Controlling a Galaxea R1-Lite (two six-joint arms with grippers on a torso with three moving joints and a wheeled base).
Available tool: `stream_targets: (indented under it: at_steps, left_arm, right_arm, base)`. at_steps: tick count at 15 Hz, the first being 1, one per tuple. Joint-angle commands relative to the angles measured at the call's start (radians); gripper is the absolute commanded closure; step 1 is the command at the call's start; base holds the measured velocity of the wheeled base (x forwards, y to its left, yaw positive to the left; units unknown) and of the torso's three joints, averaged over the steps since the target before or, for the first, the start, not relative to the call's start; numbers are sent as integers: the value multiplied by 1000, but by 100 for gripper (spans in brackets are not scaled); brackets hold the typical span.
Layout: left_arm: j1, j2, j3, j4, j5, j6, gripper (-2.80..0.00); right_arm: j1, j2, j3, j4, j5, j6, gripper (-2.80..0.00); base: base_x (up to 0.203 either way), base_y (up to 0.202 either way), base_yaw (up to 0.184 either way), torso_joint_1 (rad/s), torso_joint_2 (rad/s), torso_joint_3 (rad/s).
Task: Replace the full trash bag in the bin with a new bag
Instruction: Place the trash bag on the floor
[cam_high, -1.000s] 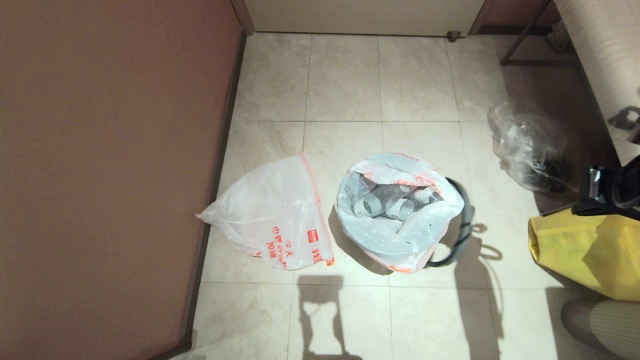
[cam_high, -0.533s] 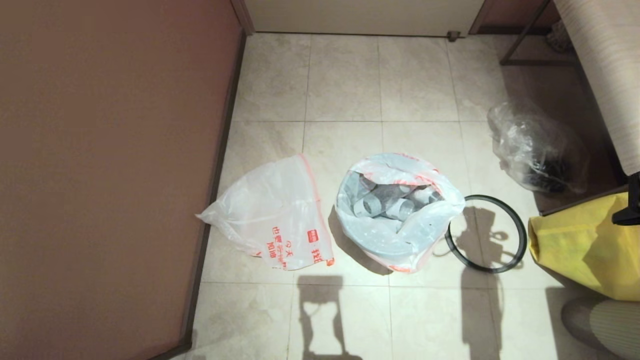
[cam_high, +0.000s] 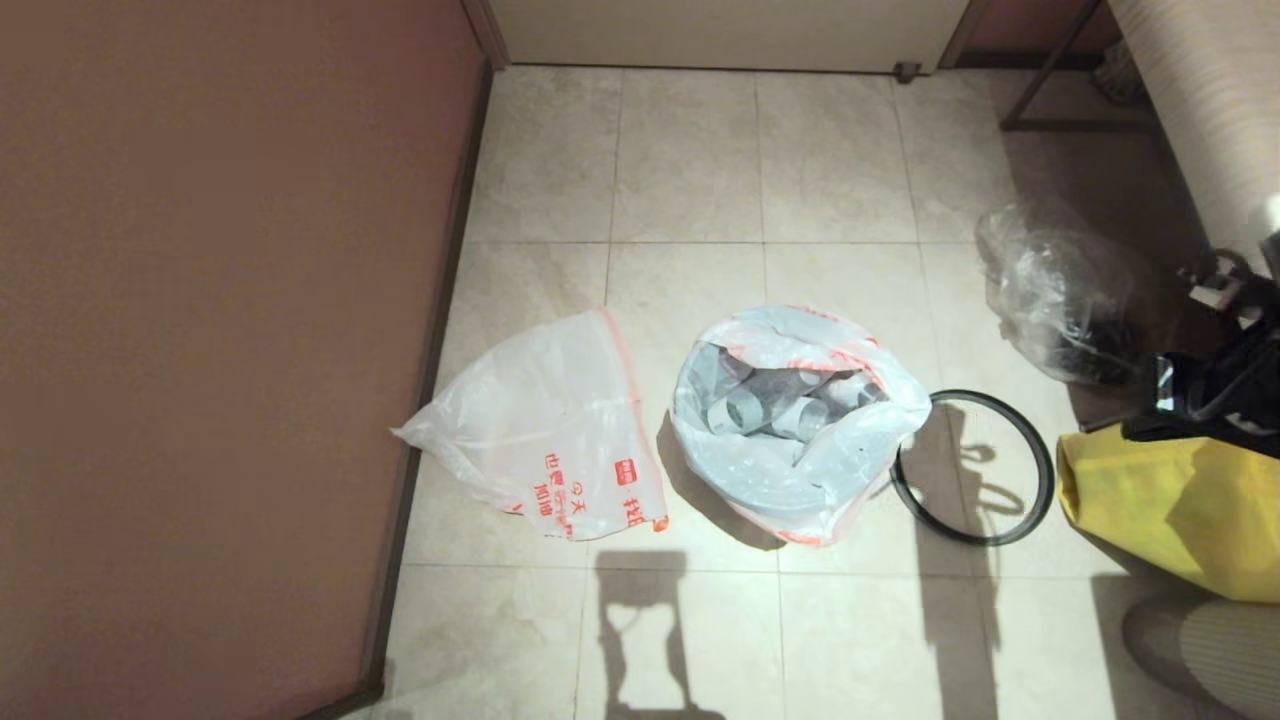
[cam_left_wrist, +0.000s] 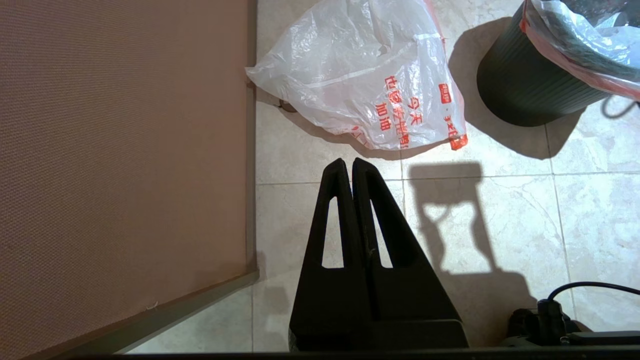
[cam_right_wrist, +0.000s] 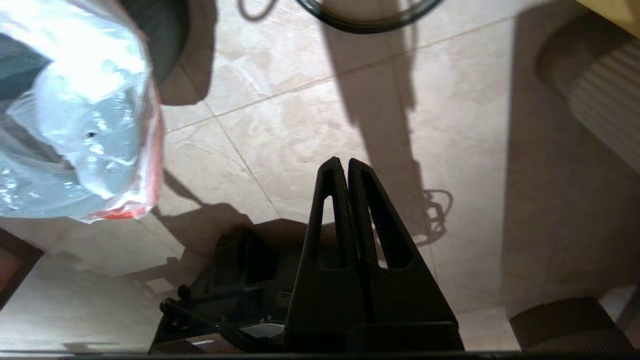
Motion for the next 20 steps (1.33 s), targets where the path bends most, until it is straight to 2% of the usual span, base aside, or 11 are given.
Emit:
stream_targets:
  at_steps: [1,2,3,6,9,12,17,18,20]
  left_arm:
    - [0,1,0,0,0,0,0]
    - [0,1,0,-1,0,0,0]
    - [0,1,0,1,0,0,0]
    - [0,1,0,1,0,0,0]
    - [0,1,0,0,0,0,0]
    - [0,1,0,1,0,0,0]
    - [0,1,0,-1,0,0,0]
    - [0,1,0,0,0,0,0]
    - [0,1,0,1,0,0,0]
  right_arm:
    - [63,45,-12,-10,-7,13,0]
    - [104,77,-23,-23,-27,23,0]
    - [132,106,-34,-37,-44,30,-280]
    - [213,192,-84,-112,-62,59,-280]
    - [225,269,-150,-161,-40,42,-280]
    - [188,318,-163,-248,116,-69,-280]
    - [187,356,-170,-284,294,-146,-280]
    - [186,367,-175,-285,325,-157,-280]
    - [186,398,-198,-285,337,-190,-280]
  base:
    - [0,0,0,0,0,0]
    - [0,0,0,0,0,0]
    - [0,0,0,0,0,0]
    - [0,0,0,0,0,0]
    - [0,0,0,0,0,0]
    - [0,0,0,0,0,0]
    - [0,0,0,0,0,0]
    - [0,0,0,0,0,0]
    - [0,0,0,0,0,0]
